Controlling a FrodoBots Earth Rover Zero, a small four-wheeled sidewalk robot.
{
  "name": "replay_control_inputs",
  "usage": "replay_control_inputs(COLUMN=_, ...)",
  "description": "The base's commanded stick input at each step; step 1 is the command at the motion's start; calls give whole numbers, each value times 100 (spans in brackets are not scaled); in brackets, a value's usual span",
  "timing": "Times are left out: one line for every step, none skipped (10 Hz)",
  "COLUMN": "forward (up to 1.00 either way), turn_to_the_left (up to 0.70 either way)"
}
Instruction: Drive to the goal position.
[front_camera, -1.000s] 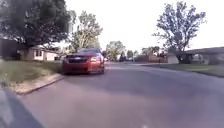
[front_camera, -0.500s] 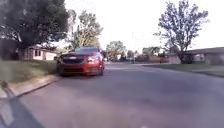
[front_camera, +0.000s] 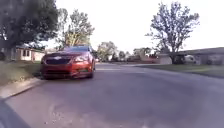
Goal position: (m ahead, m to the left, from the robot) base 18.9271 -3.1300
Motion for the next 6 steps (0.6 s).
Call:
replay_control_inputs(forward=98, turn_to_the_left=0)
replay_control_inputs(forward=98, turn_to_the_left=0)
replay_control_inputs(forward=98, turn_to_the_left=0)
replay_control_inputs(forward=98, turn_to_the_left=0)
replay_control_inputs(forward=98, turn_to_the_left=0)
replay_control_inputs(forward=98, turn_to_the_left=0)
